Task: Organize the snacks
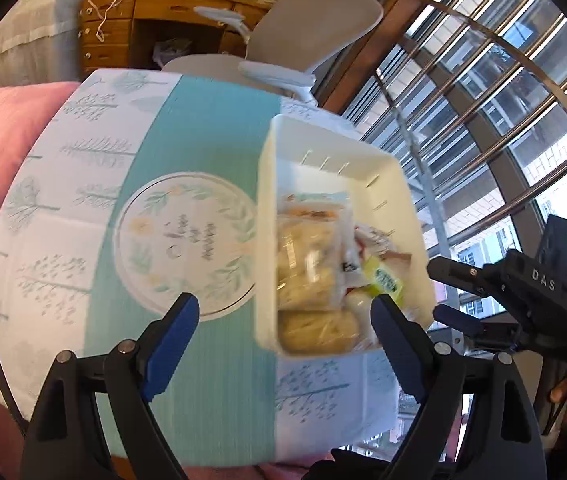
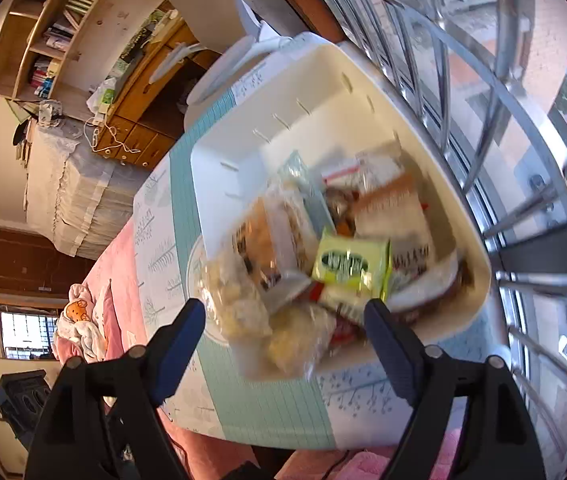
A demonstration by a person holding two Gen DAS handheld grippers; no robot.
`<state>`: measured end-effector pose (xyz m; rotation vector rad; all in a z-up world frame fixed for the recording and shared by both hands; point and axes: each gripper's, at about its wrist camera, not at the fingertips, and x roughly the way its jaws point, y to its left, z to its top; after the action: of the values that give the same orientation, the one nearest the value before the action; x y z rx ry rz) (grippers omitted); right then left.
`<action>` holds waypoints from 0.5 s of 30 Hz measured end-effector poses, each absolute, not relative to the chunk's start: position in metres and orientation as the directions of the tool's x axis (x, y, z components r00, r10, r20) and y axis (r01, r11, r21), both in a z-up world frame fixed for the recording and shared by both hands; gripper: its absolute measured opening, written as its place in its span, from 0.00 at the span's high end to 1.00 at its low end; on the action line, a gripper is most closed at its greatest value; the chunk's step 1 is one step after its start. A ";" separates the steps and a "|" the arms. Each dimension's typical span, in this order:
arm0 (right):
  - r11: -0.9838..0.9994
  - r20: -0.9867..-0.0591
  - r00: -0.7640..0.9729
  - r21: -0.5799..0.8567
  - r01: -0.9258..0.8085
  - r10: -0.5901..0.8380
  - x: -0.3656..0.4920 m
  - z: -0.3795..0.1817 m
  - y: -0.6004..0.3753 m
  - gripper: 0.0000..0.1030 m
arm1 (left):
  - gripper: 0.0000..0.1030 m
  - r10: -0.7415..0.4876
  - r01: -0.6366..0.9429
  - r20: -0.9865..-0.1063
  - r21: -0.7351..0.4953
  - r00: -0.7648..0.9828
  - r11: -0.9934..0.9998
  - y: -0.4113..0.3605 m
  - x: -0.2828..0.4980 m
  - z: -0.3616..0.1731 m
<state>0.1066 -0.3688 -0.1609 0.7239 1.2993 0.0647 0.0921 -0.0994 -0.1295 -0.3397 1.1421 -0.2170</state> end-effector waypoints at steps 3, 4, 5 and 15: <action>0.789 -0.865 0.302 0.494 0.364 0.401 0.094 -0.161 -0.359 0.17 | 0.15 -0.359 -0.003 -0.852 -0.389 0.382 0.921 -0.078 0.085 -0.129; 0.791 -0.868 0.307 0.487 0.370 0.390 0.089 -0.159 -0.355 0.17 | 0.15 -0.366 -0.001 -0.849 -0.396 0.382 0.918 -0.070 0.083 -0.127; 0.796 -0.874 0.308 0.475 0.377 0.375 0.084 -0.158 -0.350 0.17 | 0.15 -0.368 0.002 -0.847 -0.398 0.383 0.917 -0.059 0.079 -0.125; 0.876 -0.900 0.318 0.391 0.281 0.300 0.038 -0.144 -0.277 0.17 | 0.10 -0.286 0.011 -0.882 -0.304 0.374 0.953 0.021 0.048 -0.105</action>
<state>0.0383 -0.2768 -0.1443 0.5391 1.2658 0.0130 0.0482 0.0209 -0.1048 -0.2647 1.1755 -0.1930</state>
